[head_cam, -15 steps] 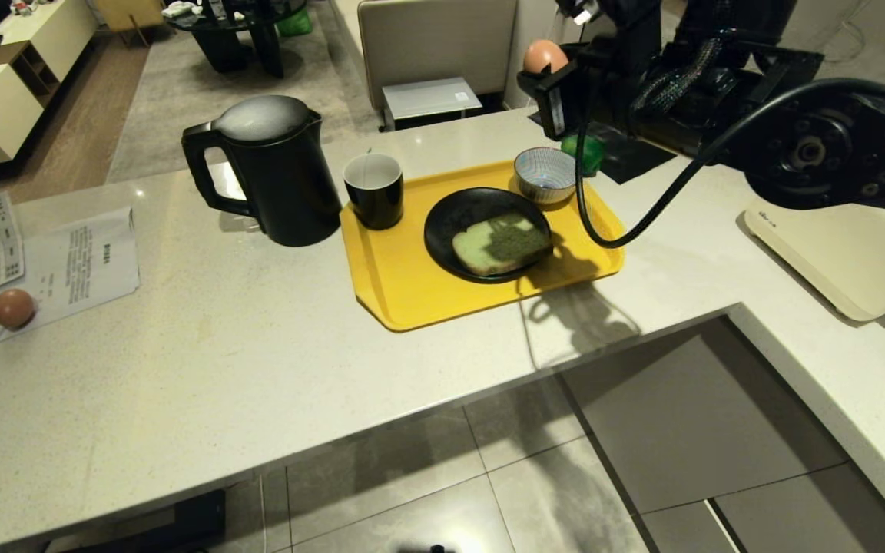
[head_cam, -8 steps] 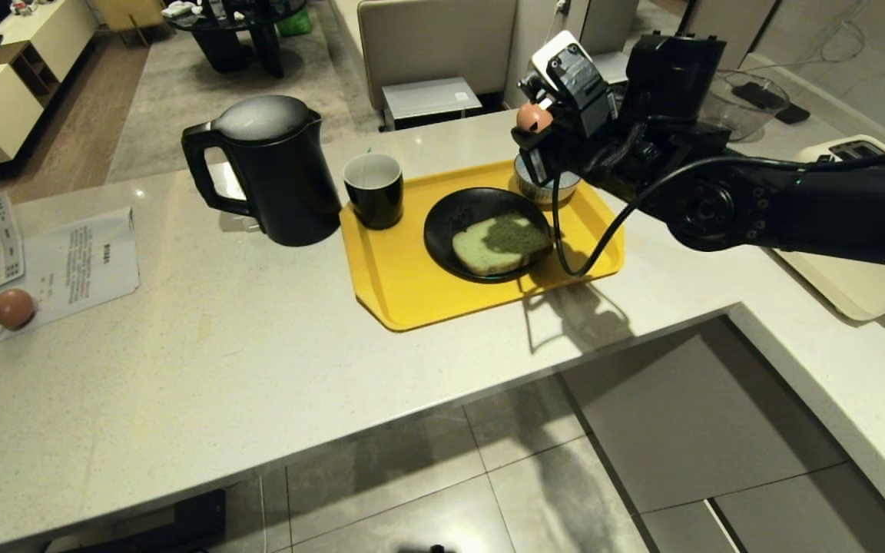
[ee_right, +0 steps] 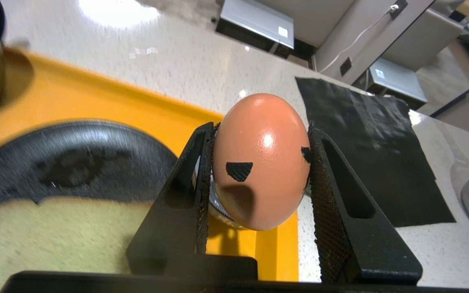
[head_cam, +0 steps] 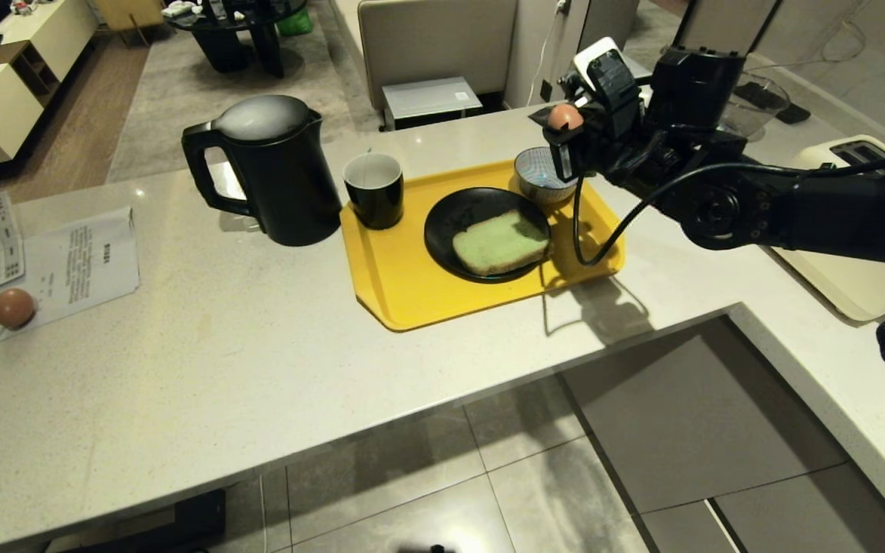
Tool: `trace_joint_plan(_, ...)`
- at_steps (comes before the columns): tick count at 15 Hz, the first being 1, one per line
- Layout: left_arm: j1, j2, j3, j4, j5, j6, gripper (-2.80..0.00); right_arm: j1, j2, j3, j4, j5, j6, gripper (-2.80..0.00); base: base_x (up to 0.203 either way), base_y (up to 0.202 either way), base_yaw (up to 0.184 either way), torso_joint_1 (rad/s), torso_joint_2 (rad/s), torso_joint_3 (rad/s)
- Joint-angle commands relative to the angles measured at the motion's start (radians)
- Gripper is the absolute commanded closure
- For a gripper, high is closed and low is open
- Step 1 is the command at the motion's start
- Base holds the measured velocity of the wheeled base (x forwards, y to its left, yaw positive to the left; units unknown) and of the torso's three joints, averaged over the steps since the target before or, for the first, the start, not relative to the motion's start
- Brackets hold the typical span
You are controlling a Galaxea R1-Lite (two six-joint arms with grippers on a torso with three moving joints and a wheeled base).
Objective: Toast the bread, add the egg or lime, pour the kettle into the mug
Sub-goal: Put the egg in the bowl
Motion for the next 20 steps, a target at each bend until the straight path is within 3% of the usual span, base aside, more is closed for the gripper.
trace_joint_plan(1, 0.001, 0.001, 0.000, 0.000, 0.000, 0.000, 0.00, -0.003, -0.056, 0.001, 0.008, 0.026, 0.030, 0.00, 0.000, 0.000, 0.000, 0.000, 0.00, 0.000)
trace_joint_plan(3, 0.001, 0.001, 0.000, 0.000, 0.000, 0.000, 0.00, -0.012, -0.075, 0.000, 0.014, 0.059, 0.037, 0.00, 0.000, 0.000, 0.000, 0.000, 0.00, 0.000)
trace_joint_plan(20, -0.001, 0.001, 0.000, 0.000, 0.000, -0.002, 0.00, -0.041, -0.127, 0.000, 0.013, 0.057, 0.047, 0.00, 0.000, 0.000, 0.000, 0.000, 0.00, 0.000)
